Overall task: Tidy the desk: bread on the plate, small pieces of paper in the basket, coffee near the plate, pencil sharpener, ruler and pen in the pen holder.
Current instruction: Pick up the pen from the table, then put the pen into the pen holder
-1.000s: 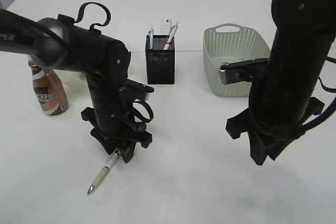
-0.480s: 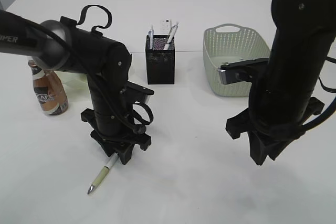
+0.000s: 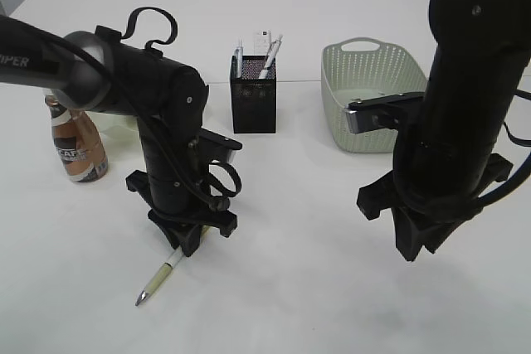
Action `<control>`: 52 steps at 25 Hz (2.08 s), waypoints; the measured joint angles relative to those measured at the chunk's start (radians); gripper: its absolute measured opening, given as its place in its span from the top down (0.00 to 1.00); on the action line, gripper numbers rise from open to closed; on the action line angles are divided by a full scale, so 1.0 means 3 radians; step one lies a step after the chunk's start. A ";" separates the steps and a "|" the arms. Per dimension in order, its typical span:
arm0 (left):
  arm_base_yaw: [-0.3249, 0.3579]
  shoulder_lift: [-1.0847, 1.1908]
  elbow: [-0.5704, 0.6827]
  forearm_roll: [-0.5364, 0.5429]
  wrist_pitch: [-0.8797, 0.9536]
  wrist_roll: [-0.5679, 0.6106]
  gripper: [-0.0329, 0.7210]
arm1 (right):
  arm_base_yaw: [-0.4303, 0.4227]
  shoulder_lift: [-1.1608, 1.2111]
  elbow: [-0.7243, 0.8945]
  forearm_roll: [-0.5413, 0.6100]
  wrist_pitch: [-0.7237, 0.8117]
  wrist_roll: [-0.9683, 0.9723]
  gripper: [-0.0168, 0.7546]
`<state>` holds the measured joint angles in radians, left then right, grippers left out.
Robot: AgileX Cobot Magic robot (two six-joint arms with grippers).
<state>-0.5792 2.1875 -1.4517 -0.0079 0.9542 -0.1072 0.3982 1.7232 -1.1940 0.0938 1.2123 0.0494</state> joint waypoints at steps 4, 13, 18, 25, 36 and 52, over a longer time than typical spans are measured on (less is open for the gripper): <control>0.0000 0.0000 0.0000 0.0000 0.0007 0.0000 0.86 | 0.0000 0.0000 0.0000 0.0000 0.0000 0.0000 0.67; 0.0000 0.0050 -0.0092 -0.0066 0.0405 0.0000 0.86 | 0.0000 0.0000 0.0000 -0.0006 0.0000 0.0000 0.67; 0.0000 0.0057 -0.0098 -0.0097 0.0528 0.0000 0.87 | 0.0000 0.0000 0.0000 -0.0012 0.0000 0.0000 0.67; 0.0000 0.0007 -0.0098 -0.0114 0.0599 0.0000 0.87 | 0.0000 0.0000 0.0000 -0.0019 0.0000 0.0000 0.67; 0.0000 -0.0485 0.0426 -0.0265 -0.0157 -0.0027 0.87 | 0.0000 0.0000 0.0000 -0.0025 0.0000 0.0000 0.67; 0.0000 -0.1626 0.1370 -0.0140 -0.1792 -0.0061 0.87 | 0.0000 0.0000 0.0000 -0.0025 0.0000 0.0000 0.67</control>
<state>-0.5792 1.6996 -1.0406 -0.0501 0.4166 -0.1253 0.3982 1.7232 -1.1940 0.0864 1.2123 0.0494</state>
